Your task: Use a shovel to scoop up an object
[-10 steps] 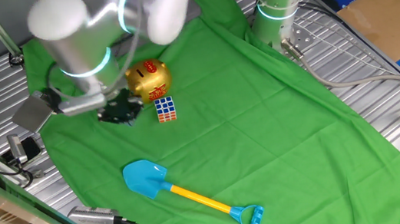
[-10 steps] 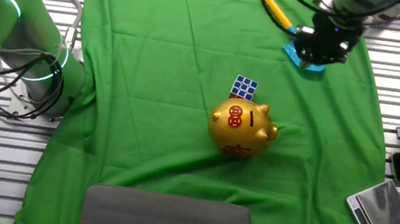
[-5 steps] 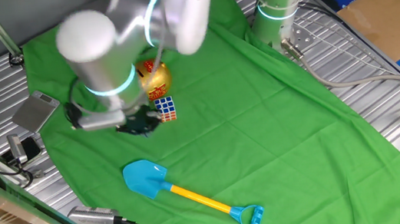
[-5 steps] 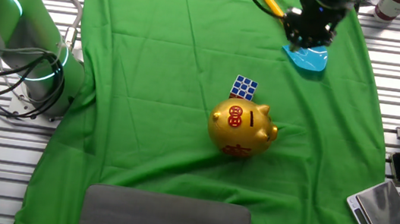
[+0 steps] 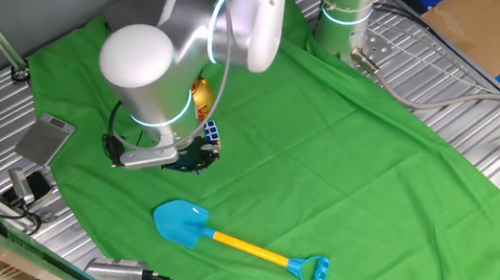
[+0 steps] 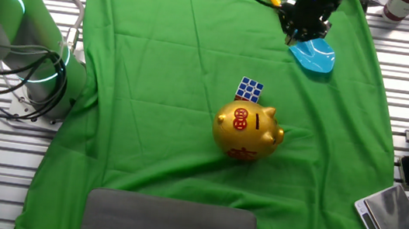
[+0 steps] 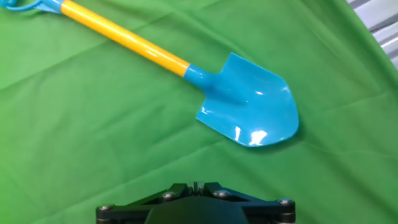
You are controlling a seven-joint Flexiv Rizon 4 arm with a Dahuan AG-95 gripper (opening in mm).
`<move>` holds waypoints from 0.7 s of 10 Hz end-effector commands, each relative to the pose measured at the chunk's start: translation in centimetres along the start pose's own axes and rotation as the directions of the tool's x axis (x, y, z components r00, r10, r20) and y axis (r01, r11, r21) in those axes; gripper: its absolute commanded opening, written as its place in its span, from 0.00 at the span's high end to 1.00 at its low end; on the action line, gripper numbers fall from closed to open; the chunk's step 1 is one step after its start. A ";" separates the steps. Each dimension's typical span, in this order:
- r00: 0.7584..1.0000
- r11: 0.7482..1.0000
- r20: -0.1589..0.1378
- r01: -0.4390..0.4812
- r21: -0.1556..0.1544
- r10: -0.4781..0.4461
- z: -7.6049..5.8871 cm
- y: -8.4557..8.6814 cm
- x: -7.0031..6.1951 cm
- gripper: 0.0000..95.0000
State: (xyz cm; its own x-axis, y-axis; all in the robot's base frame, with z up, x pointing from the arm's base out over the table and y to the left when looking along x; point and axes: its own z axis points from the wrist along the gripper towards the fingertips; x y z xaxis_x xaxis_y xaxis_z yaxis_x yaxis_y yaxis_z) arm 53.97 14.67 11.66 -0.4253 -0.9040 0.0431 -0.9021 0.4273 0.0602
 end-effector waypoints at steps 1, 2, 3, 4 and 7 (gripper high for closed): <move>0.996 0.996 0.009 0.094 -0.001 -0.094 0.0 0.0 0.1 1.00; 0.988 0.988 0.016 0.152 -0.012 -0.152 0.0 0.0 0.1 1.00; 0.986 0.986 0.017 0.168 -0.014 -0.167 0.0 0.0 0.1 1.00; 0.980 0.980 0.020 0.200 -0.007 -0.200 0.0 0.0 0.1 1.00; 0.975 0.977 0.063 0.213 -0.014 -0.211 0.5 0.4 -1.1 1.00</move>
State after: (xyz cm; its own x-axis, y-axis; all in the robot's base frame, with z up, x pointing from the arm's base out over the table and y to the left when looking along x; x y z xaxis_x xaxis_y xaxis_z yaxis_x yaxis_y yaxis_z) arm 54.02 15.45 11.29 -0.2235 -0.9745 -0.0179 -0.9719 0.2214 0.0796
